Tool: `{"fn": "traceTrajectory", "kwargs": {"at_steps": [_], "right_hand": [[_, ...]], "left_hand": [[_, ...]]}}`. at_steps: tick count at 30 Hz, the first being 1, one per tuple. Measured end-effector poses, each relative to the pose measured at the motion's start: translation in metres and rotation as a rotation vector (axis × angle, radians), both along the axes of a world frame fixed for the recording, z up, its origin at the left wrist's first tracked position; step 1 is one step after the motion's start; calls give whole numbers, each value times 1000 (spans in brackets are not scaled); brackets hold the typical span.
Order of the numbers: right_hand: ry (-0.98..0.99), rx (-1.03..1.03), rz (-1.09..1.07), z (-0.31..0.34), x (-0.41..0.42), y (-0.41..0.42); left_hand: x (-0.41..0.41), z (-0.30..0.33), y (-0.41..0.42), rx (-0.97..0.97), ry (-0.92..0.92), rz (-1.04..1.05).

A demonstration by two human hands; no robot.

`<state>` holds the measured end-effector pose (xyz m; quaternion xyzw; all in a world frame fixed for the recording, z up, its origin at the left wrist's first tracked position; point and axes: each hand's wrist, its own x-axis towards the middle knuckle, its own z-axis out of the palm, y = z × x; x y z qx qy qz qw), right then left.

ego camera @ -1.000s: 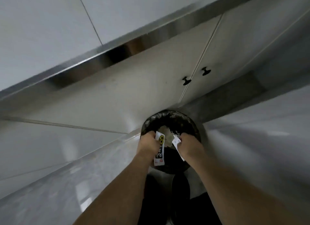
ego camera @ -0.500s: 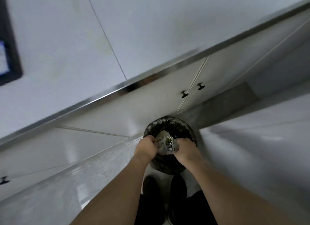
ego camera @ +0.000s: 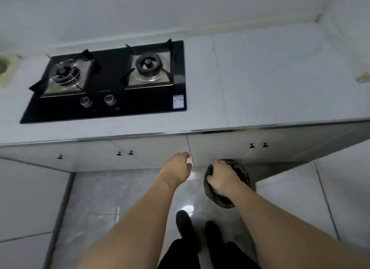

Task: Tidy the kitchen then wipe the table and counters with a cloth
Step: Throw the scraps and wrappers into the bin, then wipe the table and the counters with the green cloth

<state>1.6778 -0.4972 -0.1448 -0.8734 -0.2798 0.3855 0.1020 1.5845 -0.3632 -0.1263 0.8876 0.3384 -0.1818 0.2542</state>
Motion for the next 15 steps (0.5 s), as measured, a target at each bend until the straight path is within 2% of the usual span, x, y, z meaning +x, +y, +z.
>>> {"fn": "traceTrajectory", "kwargs": {"at_steps": [7, 15], "right_hand": [[-52, 84, 335, 46, -73, 87], [-105, 161, 753, 78, -252, 218]], "left_hand": [[-118, 49, 47, 94, -71, 304], [-327, 72, 117, 158, -123, 703]]}}
